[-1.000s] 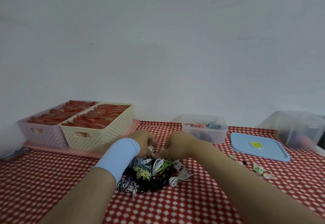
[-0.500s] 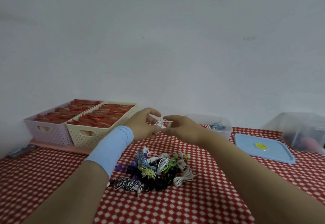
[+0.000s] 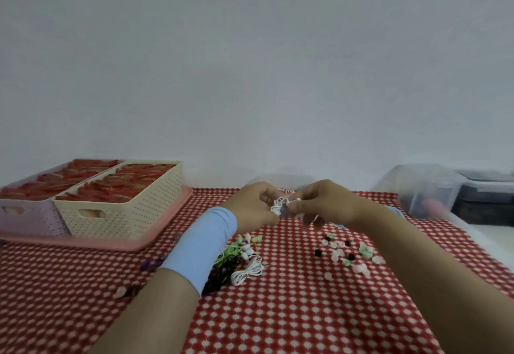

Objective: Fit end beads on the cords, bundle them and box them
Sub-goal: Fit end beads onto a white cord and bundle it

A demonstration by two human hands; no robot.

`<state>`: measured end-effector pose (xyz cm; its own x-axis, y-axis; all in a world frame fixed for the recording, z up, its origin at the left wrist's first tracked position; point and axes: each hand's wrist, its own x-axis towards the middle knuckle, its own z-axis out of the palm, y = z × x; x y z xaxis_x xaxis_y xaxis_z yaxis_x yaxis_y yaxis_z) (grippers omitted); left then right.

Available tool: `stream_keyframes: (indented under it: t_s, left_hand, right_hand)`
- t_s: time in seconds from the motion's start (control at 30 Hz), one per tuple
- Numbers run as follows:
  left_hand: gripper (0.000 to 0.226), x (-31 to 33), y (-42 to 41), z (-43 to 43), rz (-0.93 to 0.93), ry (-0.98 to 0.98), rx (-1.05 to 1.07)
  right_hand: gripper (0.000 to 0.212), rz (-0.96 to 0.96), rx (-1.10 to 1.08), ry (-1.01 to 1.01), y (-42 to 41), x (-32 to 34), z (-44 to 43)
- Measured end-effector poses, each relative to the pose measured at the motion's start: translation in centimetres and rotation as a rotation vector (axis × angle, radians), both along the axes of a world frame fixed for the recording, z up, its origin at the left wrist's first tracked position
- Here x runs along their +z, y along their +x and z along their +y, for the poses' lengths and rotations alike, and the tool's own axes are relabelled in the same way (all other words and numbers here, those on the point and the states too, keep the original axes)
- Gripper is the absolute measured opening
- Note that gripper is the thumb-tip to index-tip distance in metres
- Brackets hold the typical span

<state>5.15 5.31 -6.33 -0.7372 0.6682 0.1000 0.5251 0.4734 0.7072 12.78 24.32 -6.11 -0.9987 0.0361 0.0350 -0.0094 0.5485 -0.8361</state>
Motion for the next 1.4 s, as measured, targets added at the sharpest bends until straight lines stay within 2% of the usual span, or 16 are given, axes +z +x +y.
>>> stream_keyframes:
  t_s: [0.17,0.3,0.47,0.6,0.67,0.8,0.87,1.0,1.1,1.23,1.4]
  left_hand:
    - [0.037,-2.8,1.4,3.9,0.022,-0.156,-0.051]
    - [0.055,-4.1,2.1,4.5,0.017,-0.256,-0.102]
    - [0.043,-4.8,1.9,4.2,0.062,-0.376,-0.081]
    - [0.033,-4.7,1.6,4.1,0.096,-0.457,-0.068]
    - [0.026,-4.4,1.4,4.2,0.081,-0.447,-0.039]
    - [0.035,-4.3,0.9,4.9,0.143,-0.394,0.012]
    - [0.031,-4.0,0.9,5.5,0.178,-0.394,-0.004]
    - [0.025,-3.7,0.9,6.2,0.132,-0.411,-0.08]
    - [0.02,-4.5,0.7,6.4,0.113,-0.342,-0.081]
    - [0.015,-5.5,0.5,6.2,0.013,-0.067,-0.014]
    - [0.012,-6.3,0.6,5.9,-0.213,0.253,0.045]
  right_hand:
    - [0.014,-0.07,-0.06,0.06,1.8,-2.3,3.4]
    - [0.015,-0.157,-0.035,0.198,1.7,-3.1,4.0]
    - [0.01,-0.152,-0.005,0.379,0.7,-3.7,3.5]
    - [0.013,-0.116,0.016,0.42,0.8,-3.2,3.8]
    - [0.011,-0.068,-0.02,0.405,1.0,-2.7,4.4]
    - [0.018,0.01,-0.089,0.454,0.9,-3.0,5.1]
    - [0.015,-0.009,-0.092,0.486,0.7,-3.4,4.8]
    - [0.015,-0.065,-0.063,0.58,0.5,-4.1,4.4]
    - [0.011,-0.102,-0.053,0.568,0.3,-4.7,4.3]
    - [0.005,-0.056,-0.078,0.536,0.3,-4.7,4.4]
    - [0.005,0.028,-0.15,0.262,0.4,-4.2,5.0]
